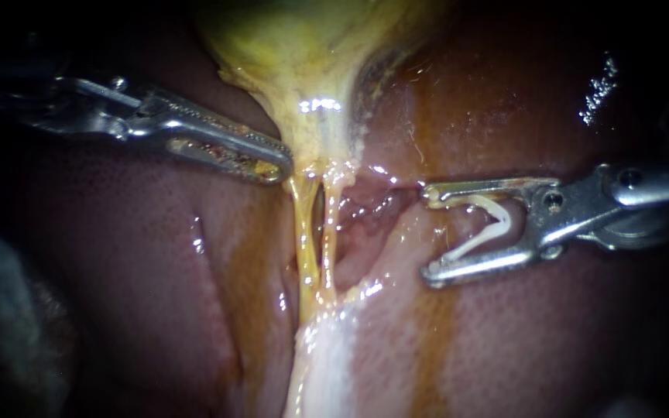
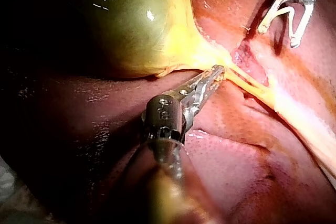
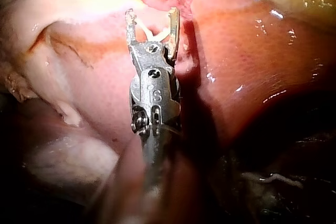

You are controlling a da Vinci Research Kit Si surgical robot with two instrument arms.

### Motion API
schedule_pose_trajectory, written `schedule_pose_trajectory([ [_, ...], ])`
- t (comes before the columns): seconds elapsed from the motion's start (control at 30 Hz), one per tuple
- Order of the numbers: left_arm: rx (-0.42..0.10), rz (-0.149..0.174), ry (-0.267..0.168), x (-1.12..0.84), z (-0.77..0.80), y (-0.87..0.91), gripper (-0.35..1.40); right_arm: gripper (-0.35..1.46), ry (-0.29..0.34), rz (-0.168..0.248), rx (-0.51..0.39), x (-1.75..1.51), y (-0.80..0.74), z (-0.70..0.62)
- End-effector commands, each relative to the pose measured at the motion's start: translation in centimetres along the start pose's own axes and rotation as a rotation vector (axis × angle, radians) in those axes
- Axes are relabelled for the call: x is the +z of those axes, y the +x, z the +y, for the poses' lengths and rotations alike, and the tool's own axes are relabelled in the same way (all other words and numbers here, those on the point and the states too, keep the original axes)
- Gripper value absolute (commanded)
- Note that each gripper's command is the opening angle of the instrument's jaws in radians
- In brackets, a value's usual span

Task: Clipping first clip left tube

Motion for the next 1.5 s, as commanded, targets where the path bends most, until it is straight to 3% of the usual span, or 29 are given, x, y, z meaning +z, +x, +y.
schedule_pose_trajectory([
  [0.03,-0.001,-0.001,-0.005,-0.07,0.02,0.03,-0.35,0.49,-0.004,0.0,0.001,0.0,0.0,0.0],
  [0.2,-0.01,0.0,0.0,-0.44,0.12,0.19,-0.35,0.5,-0.004,0.0,0.002,0.0,0.0,-0.02],
  [0.33,-0.014,0.011,0.004,-0.65,0.22,0.22,-0.35,0.5,-0.004,0.0,0.002,0.0,0.01,-0.03],
  [0.6,-0.014,0.012,0.008,-0.62,0.23,0.2,-0.35,0.5,0.02,-0.003,-0.002,0.2,0.13,-0.11],
  [0.77,-0.014,0.012,0.008,-0.61,0.23,0.2,-0.35,0.5,0.048,-0.012,0.09,0.54,0.28,-0.15],
  [0.93,-0.014,0.012,0.008,-0.61,0.23,0.2,-0.35,0.5,0.052,-0.018,0.131,0.86,0.35,-0.14],
  [1.13,-0.014,0.012,0.009,-0.6,0.23,0.21,-0.35,0.5,0.071,-0.028,0.153,1.13,0.21,-0.16],
  [1.5,-0.015,0.013,0.009,-0.6,0.24,0.21,-0.35,0.5,0.098,-0.046,0.186,1.48,-0.23,-0.08],
])
